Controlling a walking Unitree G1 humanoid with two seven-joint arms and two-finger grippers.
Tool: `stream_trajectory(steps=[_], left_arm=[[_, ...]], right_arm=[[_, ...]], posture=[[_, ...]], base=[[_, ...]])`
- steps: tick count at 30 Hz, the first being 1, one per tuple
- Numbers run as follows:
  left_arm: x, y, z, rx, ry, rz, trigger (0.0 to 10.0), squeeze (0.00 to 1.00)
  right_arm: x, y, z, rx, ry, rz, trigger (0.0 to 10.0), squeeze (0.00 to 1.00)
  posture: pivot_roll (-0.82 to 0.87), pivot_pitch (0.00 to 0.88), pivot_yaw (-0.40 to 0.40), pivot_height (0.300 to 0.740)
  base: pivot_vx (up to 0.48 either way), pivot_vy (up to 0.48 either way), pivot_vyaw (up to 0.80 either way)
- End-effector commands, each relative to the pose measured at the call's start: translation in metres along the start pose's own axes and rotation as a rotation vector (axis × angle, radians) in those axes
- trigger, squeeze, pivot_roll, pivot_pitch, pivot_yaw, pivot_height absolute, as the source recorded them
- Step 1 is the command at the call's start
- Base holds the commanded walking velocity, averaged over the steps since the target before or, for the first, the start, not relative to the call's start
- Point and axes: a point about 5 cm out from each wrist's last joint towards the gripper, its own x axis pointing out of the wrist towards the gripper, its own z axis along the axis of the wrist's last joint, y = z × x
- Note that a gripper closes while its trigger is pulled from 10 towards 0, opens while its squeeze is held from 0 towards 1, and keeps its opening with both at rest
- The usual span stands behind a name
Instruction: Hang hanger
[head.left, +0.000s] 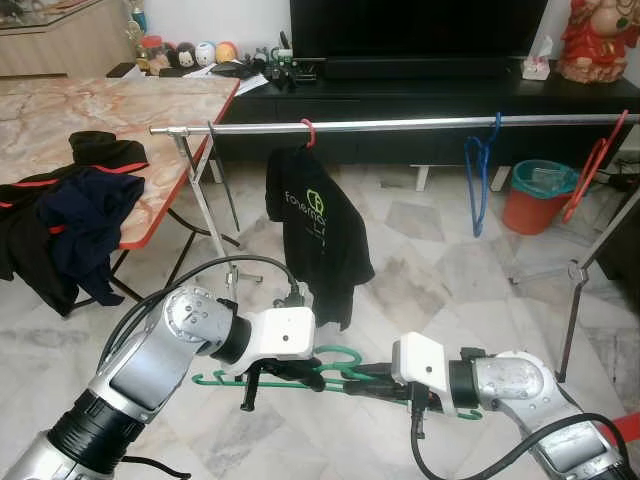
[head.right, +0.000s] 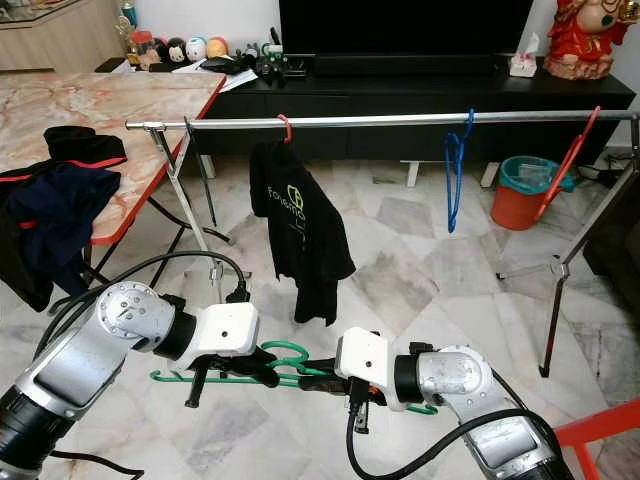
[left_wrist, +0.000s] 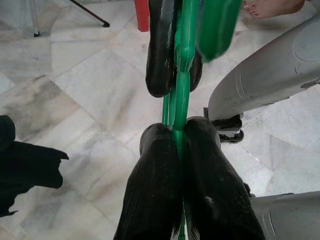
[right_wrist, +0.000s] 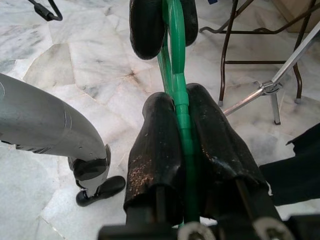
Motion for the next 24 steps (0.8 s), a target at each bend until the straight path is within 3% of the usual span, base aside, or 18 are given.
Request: stream_trajectory(steps=[1, 2, 3, 4, 19, 24], left_arm=[[-0.002, 0.003, 0.003, 0.02, -0.011, 0.001, 10.0, 0.04], [-0.001, 0.003, 0.003, 0.021, -0.015, 0.001, 10.0, 0.45], [-0.001, 0.003, 0.004, 0.021, -0.018, 0.001, 10.0, 0.45], [-0.002, 0.004, 0.003, 0.016, -0.023, 0.001, 10.0, 1.0], [-0.005, 0.01, 0.005, 0.003, -0.046, 0.031, 10.0, 1.0], [-0.009, 0.006, -0.003, -0.018, -0.015, 0.016, 10.0, 1.0]], right_arm=[[-0.001, 0.001, -0.004, 0.015, 0.015, 0.0, 0.0, 0.0], [-0.001, 0.001, -0.004, 0.016, 0.017, -0.001, 0.0, 0.0], [-0.001, 0.001, -0.005, 0.017, 0.018, -0.002, 0.0, 0.0], [-0.001, 0.0, -0.006, 0.017, 0.021, -0.005, 0.0, 0.0], [-0.002, 0.003, -0.016, 0.063, 0.036, -0.025, 0.0, 0.0], [-0.005, 0.002, -0.027, 0.115, 0.045, -0.083, 0.0, 0.0]], posture=[[-0.21, 0.0, 0.033, 0.74], [-0.21, 0.0, 0.033, 0.74], [-0.21, 0.0, 0.033, 0.74], [-0.21, 0.0, 0.033, 0.74], [-0.21, 0.0, 0.032, 0.74], [-0.21, 0.0, 0.032, 0.74]], base=[[0.0, 0.0, 0.0], [0.0, 0.0, 0.0], [0.0, 0.0, 0.0], [0.0, 0.0, 0.0], [0.0, 0.0, 0.0], [0.0, 0.0, 0.0]])
